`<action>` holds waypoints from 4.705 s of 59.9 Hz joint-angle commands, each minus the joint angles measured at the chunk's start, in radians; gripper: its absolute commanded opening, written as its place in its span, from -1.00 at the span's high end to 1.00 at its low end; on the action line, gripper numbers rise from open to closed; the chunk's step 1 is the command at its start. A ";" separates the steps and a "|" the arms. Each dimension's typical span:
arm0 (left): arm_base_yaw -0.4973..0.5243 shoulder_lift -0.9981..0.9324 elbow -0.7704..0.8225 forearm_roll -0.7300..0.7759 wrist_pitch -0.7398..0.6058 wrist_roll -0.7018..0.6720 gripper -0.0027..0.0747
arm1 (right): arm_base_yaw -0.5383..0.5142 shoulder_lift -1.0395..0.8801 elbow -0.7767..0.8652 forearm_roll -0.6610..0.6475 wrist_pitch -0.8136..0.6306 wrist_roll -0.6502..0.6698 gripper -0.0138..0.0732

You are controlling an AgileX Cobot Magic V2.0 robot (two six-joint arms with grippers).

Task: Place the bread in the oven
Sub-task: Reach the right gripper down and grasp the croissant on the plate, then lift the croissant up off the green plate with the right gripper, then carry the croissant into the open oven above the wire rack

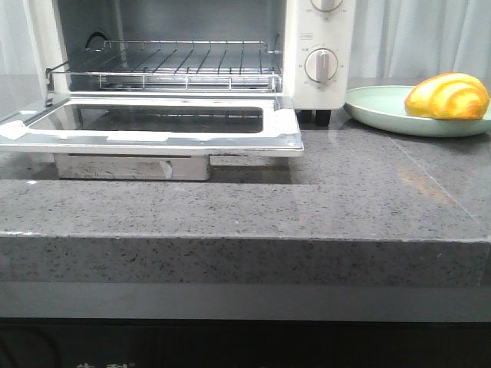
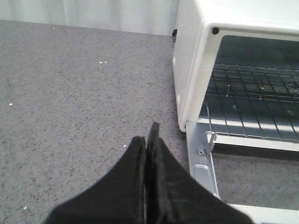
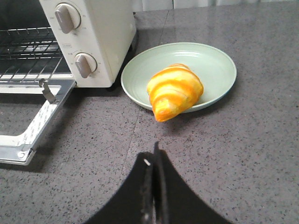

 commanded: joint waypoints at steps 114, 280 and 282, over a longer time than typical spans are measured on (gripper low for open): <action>0.011 -0.084 0.000 -0.015 -0.042 -0.005 0.98 | -0.114 1.075 -0.690 0.348 0.090 -0.010 0.27; 0.011 -0.084 0.000 -0.015 -0.044 -0.005 0.98 | 0.556 1.218 -0.926 0.671 -0.500 -0.157 -0.54; 0.011 -0.084 0.000 -0.015 -0.046 -0.005 0.98 | 0.556 1.214 -0.926 0.671 -0.497 -0.157 -0.54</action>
